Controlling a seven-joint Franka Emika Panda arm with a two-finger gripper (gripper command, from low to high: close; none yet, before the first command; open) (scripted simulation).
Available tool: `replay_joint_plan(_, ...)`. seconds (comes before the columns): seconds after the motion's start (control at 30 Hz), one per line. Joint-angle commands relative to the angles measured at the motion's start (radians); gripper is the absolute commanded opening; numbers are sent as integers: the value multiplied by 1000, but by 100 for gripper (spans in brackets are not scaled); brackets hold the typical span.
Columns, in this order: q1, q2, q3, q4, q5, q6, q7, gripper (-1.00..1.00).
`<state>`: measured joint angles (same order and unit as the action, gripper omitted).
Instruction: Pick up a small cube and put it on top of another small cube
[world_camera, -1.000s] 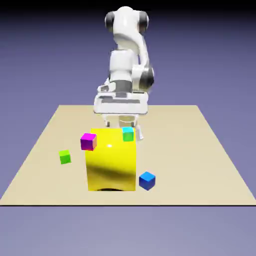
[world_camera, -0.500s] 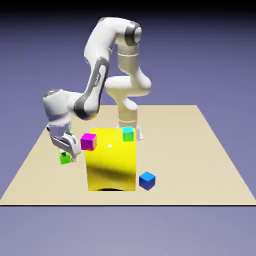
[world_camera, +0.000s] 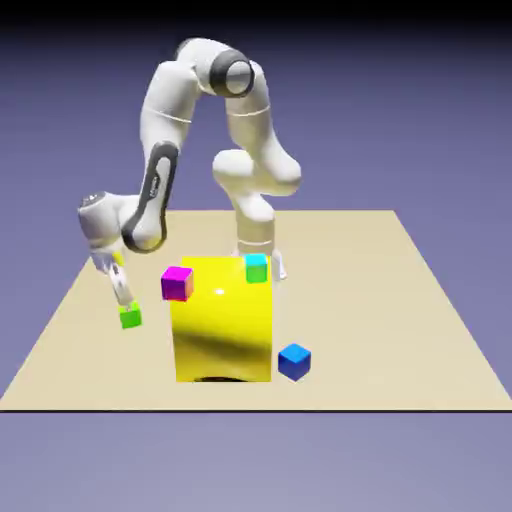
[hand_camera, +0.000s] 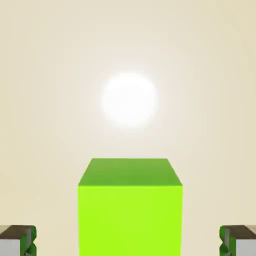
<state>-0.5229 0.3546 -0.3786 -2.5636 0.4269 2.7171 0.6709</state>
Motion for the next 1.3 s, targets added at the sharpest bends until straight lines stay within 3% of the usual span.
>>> replay_joint_plan(0.0,-17,27,25,3,30,21,-21,0)
replay_joint_plan(0.03,-17,27,25,3,30,21,-21,-100)
replay_joint_plan(0.27,119,-182,-154,-21,-200,-143,134,-100)
replay_joint_plan(0.87,175,-288,285,339,-935,-241,-425,-100)
replay_joint_plan(1.1,429,-263,368,339,-925,-297,-562,-100)
replay_joint_plan(1.27,610,-270,466,211,-772,-306,-567,-100)
